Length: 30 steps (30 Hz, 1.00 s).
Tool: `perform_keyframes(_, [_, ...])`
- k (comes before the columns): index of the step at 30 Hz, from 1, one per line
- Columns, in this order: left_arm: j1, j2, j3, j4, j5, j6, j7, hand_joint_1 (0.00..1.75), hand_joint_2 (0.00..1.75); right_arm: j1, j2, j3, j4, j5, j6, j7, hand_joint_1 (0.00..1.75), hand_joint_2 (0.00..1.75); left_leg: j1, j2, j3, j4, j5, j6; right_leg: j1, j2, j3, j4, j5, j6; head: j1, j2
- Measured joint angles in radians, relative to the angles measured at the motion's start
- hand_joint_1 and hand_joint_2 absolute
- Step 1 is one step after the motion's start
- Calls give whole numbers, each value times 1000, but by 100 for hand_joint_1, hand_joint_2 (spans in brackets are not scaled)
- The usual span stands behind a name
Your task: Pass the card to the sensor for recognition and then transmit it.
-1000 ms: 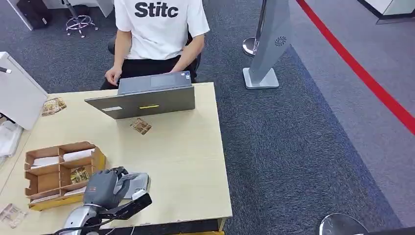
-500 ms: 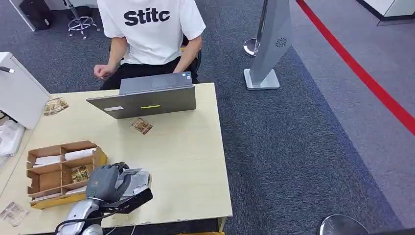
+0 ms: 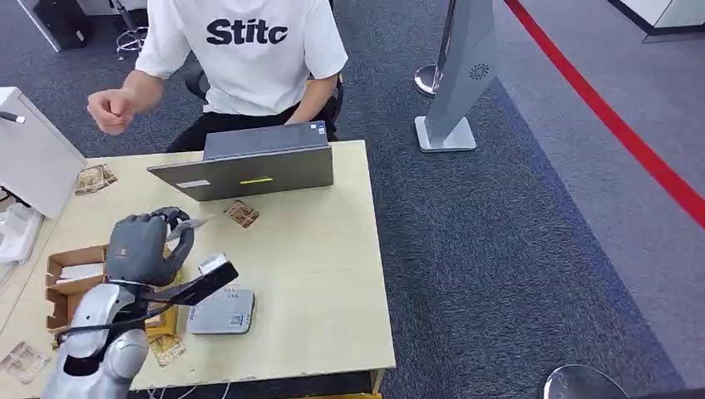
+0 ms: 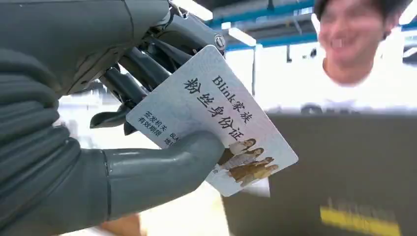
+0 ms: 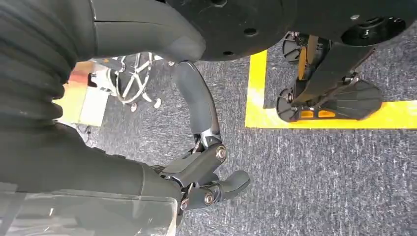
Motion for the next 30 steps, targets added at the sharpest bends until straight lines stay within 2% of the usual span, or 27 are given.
perform_keyframes(3, [-62, 22, 0, -22, -9, -21, 12, 175, 175, 0, 0, 1, 0, 0, 0, 3, 0, 175, 0, 0, 0, 0, 0, 0, 0, 1, 0, 0, 1, -1, 0, 0])
perform_keyframes(7, [-146, 45, 0, -22, -9, -74, 62, 175, 175, 0, 0, 11, 0, 10, 0, 6, 0, 175, 1, 0, 0, 0, 1, 0, 1, 0, -1, 0, 1, -1, 0, 0])
perform_keyframes(12, [-299, 77, 2, 80, 6, -129, 93, 175, 175, 1, 0, 26, 0, 19, 5, 20, 0, 175, 1, 1, 0, 0, 1, -1, 1, 1, -1, 0, 2, -2, 0, 0])
perform_keyframes(18, [-377, 80, 2, 181, -10, -117, 111, 175, 175, 0, 0, 37, 0, 20, 9, 13, 0, 175, 1, 1, 0, 0, 1, -1, 1, 1, -1, 1, 2, -2, 0, 0])
perform_keyframes(19, [-383, 80, 2, 187, -11, -117, 113, 168, 175, 1, 0, 39, 0, 20, 9, 10, 0, 175, 1, 1, -1, 0, 1, -1, 1, 1, -1, 1, 2, -2, 0, 0])
perform_keyframes(20, [-389, 80, 3, 192, -13, -118, 115, 110, 175, 0, 0, 41, 0, 20, 9, 10, 0, 175, 1, 1, -1, 0, 1, -1, 1, 1, -1, 1, 2, -2, 0, 0])
perform_keyframes(21, [-395, 81, 3, 196, -13, -120, 115, 0, 175, 0, 0, 42, 0, 22, 9, 10, 0, 175, 1, 1, -1, 0, 1, -1, 1, 1, -1, 1, 2, -2, 0, 0])
perform_keyframes(30, [-398, 89, 35, 207, -23, -80, 129, 0, 175, 0, 0, 48, 1, 17, -2, 27, 0, 175, 1, 1, -1, 0, 1, -1, 1, 1, -2, 0, 2, -2, 0, 0])
